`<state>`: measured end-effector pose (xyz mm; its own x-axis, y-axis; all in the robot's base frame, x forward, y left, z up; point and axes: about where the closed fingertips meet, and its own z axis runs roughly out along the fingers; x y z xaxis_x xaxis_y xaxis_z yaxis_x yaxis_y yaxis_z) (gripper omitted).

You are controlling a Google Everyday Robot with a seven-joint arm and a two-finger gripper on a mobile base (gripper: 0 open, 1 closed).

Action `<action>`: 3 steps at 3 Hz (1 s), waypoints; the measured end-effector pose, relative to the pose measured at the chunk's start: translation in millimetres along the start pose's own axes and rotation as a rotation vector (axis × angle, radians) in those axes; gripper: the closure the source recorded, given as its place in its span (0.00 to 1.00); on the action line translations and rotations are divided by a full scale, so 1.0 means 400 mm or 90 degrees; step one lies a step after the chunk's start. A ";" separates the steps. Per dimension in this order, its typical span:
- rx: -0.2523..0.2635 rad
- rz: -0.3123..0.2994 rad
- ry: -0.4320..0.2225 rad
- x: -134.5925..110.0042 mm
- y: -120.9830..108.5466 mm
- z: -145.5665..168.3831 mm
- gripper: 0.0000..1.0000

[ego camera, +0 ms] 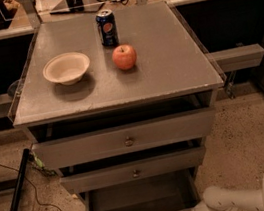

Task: Close bottom drawer

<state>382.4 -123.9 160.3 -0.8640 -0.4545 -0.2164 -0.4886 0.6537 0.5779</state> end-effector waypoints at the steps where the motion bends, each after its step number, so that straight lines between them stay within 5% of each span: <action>1: 0.002 -0.002 -0.019 -0.016 0.003 -0.005 1.00; 3: 0.000 0.001 -0.026 -0.018 0.002 0.001 1.00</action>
Offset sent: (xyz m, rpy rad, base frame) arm 0.0247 0.0025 0.0135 0.0251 -0.0662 -0.0383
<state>388.4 -119.9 161.9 -0.8693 -0.4277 -0.2478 -0.4869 0.6546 0.5783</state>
